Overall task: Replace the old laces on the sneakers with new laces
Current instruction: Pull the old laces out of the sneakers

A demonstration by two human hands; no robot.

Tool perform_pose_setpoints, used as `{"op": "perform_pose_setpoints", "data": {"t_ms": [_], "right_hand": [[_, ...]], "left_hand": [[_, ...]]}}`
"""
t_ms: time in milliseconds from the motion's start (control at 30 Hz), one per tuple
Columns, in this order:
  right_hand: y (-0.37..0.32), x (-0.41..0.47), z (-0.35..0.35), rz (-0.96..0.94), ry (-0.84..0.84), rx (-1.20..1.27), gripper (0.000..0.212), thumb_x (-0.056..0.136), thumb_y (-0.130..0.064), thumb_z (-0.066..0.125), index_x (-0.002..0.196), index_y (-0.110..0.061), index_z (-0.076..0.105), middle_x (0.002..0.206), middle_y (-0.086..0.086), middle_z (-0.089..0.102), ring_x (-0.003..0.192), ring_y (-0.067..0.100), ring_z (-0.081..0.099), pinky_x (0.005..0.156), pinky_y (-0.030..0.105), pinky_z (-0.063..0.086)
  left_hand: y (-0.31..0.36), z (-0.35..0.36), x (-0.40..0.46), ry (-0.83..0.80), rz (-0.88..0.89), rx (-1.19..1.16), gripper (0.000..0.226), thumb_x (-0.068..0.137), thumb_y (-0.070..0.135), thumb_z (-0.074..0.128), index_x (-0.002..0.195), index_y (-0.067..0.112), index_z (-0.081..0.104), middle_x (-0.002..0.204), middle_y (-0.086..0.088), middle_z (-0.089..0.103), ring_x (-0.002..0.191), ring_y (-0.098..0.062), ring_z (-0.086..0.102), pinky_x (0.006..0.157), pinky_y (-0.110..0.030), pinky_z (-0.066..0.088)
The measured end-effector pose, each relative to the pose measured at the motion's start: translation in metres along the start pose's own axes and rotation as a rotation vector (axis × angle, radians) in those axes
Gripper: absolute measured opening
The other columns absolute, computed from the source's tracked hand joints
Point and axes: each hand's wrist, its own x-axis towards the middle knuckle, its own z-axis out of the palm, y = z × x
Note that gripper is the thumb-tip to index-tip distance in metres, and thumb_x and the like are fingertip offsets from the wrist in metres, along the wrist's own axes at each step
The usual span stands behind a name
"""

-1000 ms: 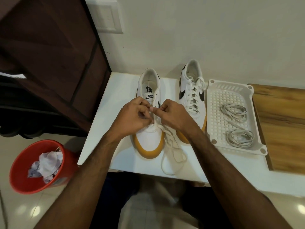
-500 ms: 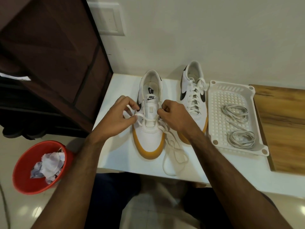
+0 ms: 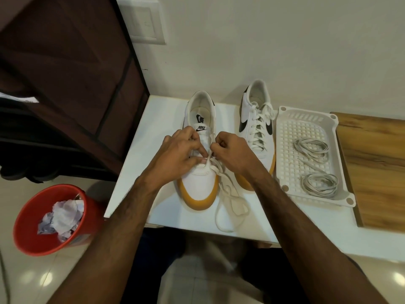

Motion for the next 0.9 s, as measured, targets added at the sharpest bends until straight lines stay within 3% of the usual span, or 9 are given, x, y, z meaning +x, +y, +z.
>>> {"op": "perform_pose_setpoints", "data": {"t_ms": [100,200,267,400,500,633,767,900], "right_hand": [[0.002,0.001,0.000,0.009,-0.004,0.009,0.023,0.092,-0.021,0.057,0.086,0.001,0.058,0.083,0.018,0.071,0.077,0.030,0.066,0.070,0.040,0.052],[0.003,0.002,-0.001,0.027,-0.014,0.017,0.022,0.092,-0.021,0.057,0.086,0.000,0.059,0.082,0.014,0.072,0.074,0.021,0.068,0.069,0.036,0.052],[0.003,0.001,-0.001,0.031,-0.014,0.023,0.022,0.092,-0.021,0.057,0.087,0.000,0.059,0.081,0.011,0.072,0.067,0.010,0.065,0.065,0.031,0.049],[0.004,0.001,0.001,0.027,-0.004,0.023,0.023,0.092,-0.022,0.056,0.088,0.000,0.060,0.080,0.011,0.072,0.074,0.023,0.067,0.062,0.030,0.046],[0.004,0.002,0.002,0.017,-0.002,0.014,0.023,0.092,-0.022,0.056,0.087,0.000,0.059,0.079,0.012,0.070,0.066,0.018,0.060,0.060,0.029,0.044],[0.003,0.001,0.000,0.012,0.000,0.000,0.021,0.093,-0.023,0.057,0.083,-0.005,0.060,0.076,0.006,0.070,0.064,0.014,0.056,0.060,0.028,0.044],[0.002,0.000,-0.002,0.012,-0.005,0.006,0.020,0.092,-0.022,0.057,0.083,-0.005,0.061,0.079,0.007,0.072,0.067,0.015,0.058,0.063,0.030,0.046],[0.001,0.000,-0.003,0.005,0.008,-0.050,0.021,0.090,-0.027,0.055,0.077,-0.012,0.059,0.073,0.000,0.071,0.072,0.022,0.065,0.069,0.039,0.052]], "left_hand": [[0.006,-0.002,0.002,0.038,0.005,0.005,0.012,0.082,0.028,0.080,0.090,0.021,0.074,0.107,0.008,0.050,0.096,-0.013,0.056,0.084,-0.033,0.052],[0.000,-0.018,-0.003,0.101,-0.082,-0.072,0.021,0.075,0.023,0.082,0.079,0.015,0.063,0.106,0.009,0.050,0.088,-0.010,0.059,0.076,-0.025,0.053],[-0.018,-0.032,-0.011,0.209,-0.186,-0.101,0.022,0.073,0.016,0.080,0.073,0.015,0.058,0.104,0.010,0.050,0.089,-0.008,0.059,0.078,-0.033,0.054],[-0.047,-0.042,-0.029,0.262,-0.421,-0.040,0.014,0.078,0.024,0.072,0.076,0.024,0.058,0.106,0.014,0.048,0.090,-0.004,0.057,0.096,-0.049,0.049],[-0.031,-0.033,-0.020,0.245,-0.237,0.004,0.020,0.083,0.022,0.070,0.100,0.030,0.064,0.120,0.010,0.046,0.111,-0.011,0.049,0.102,-0.042,0.037],[0.001,-0.011,-0.002,0.058,0.051,0.140,0.018,0.086,0.040,0.073,0.103,0.035,0.070,0.123,0.010,0.048,0.115,-0.012,0.039,0.093,-0.032,0.020],[0.002,-0.001,0.000,0.025,0.053,0.170,0.012,0.086,0.038,0.077,0.096,0.033,0.072,0.119,0.010,0.050,0.116,-0.016,0.042,0.092,-0.031,0.018],[0.000,-0.008,0.001,0.091,0.046,0.120,0.007,0.088,0.025,0.075,0.090,0.026,0.068,0.117,0.007,0.052,0.116,-0.016,0.045,0.098,-0.036,0.028]]}}
